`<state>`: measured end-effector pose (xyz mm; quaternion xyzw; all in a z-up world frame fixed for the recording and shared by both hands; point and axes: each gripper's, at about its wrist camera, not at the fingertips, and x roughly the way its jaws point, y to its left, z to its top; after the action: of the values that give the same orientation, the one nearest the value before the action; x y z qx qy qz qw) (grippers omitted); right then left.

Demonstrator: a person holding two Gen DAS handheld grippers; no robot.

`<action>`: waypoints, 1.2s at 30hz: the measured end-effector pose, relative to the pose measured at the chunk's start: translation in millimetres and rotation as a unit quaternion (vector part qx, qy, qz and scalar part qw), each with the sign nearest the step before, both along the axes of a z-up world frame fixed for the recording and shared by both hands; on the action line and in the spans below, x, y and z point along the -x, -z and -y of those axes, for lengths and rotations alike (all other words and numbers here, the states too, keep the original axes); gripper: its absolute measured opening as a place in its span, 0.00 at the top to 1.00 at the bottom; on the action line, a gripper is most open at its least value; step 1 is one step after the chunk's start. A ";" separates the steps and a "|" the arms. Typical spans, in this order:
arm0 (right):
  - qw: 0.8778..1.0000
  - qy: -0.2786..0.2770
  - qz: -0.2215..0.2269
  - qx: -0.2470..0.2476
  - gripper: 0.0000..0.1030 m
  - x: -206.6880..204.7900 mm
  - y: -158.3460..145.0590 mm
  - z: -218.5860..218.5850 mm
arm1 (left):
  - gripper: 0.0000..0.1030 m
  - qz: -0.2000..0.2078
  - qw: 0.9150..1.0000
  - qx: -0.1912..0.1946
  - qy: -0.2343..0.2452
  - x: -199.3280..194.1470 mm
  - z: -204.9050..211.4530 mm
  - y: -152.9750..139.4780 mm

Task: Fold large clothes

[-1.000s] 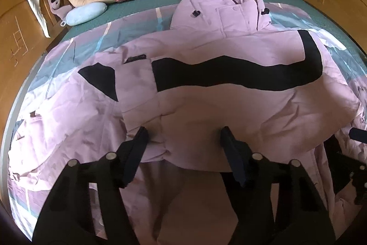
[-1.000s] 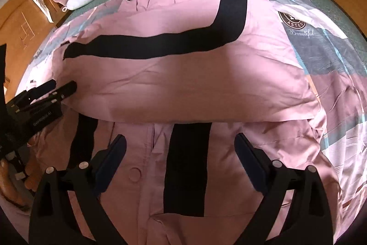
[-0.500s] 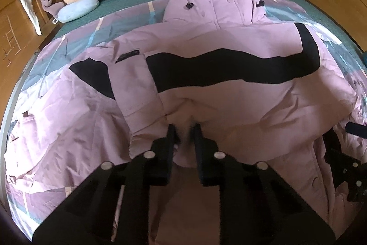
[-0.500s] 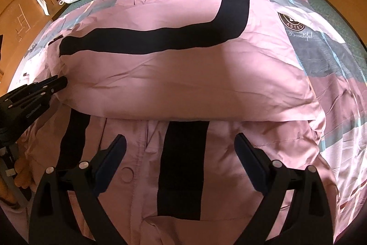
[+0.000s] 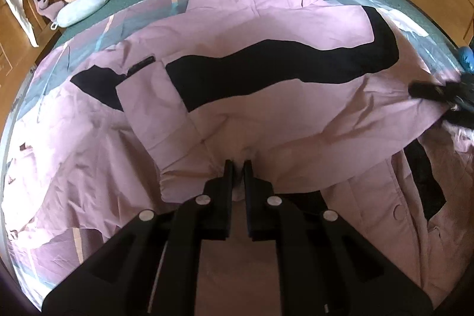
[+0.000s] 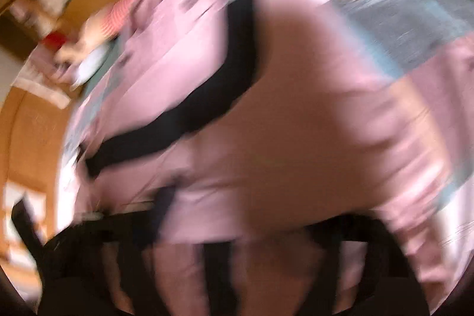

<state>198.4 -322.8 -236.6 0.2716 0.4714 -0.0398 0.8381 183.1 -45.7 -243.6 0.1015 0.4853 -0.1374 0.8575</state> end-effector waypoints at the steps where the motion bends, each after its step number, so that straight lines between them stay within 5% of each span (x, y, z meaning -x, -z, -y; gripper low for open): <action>1: 1.000 0.019 0.010 -0.011 0.78 0.9 -0.8 14.1 | 0.92 -0.006 1.000 0.014 0.005 0.2 -0.5 -0.4; 6: 0.995 0.103 -0.008 0.012 0.84 14.8 -3.2 41.6 | 0.90 -0.014 0.999 0.031 0.025 6.7 10.7 -0.7; 8: 0.996 0.076 -0.037 0.036 0.71 10.9 -3.7 30.9 | 0.90 -0.009 1.000 0.013 0.026 8.3 14.0 1.3; 12: 0.994 0.050 -0.053 0.077 0.40 23.3 -24.9 13.3 | 0.87 -0.022 0.999 0.039 0.012 3.4 0.8 -6.8; 16: 0.981 0.102 -0.021 0.163 0.37 60.4 -43.0 12.1 | 0.66 -0.020 0.998 0.049 -0.020 -4.7 -16.9 -10.3; 20: 0.968 0.027 0.020 0.248 0.37 38.4 -44.5 -22.3 | 0.63 -0.035 0.997 0.058 -0.032 -10.0 -19.9 -2.6; 23: 0.968 -0.035 -0.066 0.239 0.38 9.0 1.0 -35.9 | 0.64 -0.043 0.997 0.059 -0.036 -11.6 -19.9 2.9; 26: 0.964 -0.042 -0.075 0.250 0.38 7.0 14.6 -36.8 | 0.61 -0.055 0.995 0.071 -0.043 -13.3 -23.2 3.9; 32: 0.963 -0.027 0.006 0.266 0.36 22.1 -16.3 -41.8 | 0.54 -0.033 0.989 0.118 -0.077 -13.9 -44.4 -19.7; 36: 0.956 -0.078 -0.069 0.275 0.20 4.1 19.5 -51.1 | 0.48 -0.058 0.983 0.134 -0.111 -21.5 -61.3 -10.8</action>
<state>194.3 -271.7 -256.1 -0.0105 0.5190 -0.1208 0.8461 204.5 15.6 -232.8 -0.0772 0.5196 -0.1104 0.8437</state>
